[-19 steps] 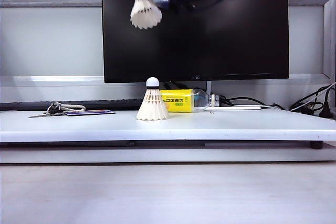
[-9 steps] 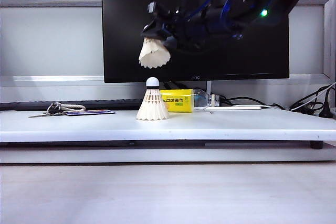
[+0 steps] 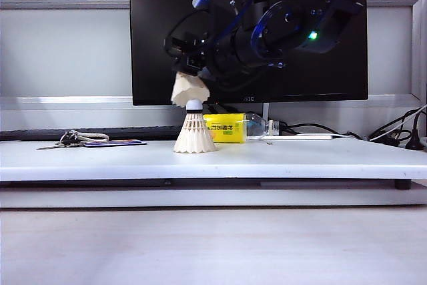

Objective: Stack the badminton balls on the table vertically.

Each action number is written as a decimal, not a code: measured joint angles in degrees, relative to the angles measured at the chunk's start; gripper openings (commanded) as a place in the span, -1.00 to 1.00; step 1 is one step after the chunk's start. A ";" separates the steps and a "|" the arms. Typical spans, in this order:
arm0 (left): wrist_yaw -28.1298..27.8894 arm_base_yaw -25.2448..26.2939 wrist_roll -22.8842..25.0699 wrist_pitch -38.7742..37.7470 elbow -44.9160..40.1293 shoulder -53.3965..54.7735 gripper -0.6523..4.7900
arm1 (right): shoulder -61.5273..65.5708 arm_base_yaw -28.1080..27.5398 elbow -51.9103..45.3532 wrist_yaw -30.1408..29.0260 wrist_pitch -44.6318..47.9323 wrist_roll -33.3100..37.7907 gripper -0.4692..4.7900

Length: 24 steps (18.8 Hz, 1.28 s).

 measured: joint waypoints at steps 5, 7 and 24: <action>0.00 0.00 0.00 -0.02 0.00 0.00 -0.05 | 0.00 0.22 0.00 3.76 0.55 -0.57 -0.22; 0.00 0.00 0.00 -0.02 0.00 0.00 -0.05 | 0.00 0.33 -0.09 4.98 0.61 -0.57 -0.22; 0.00 0.00 0.04 -0.02 0.00 0.00 -0.05 | -0.04 1.68 -5.81 4.98 6.80 -0.59 -0.22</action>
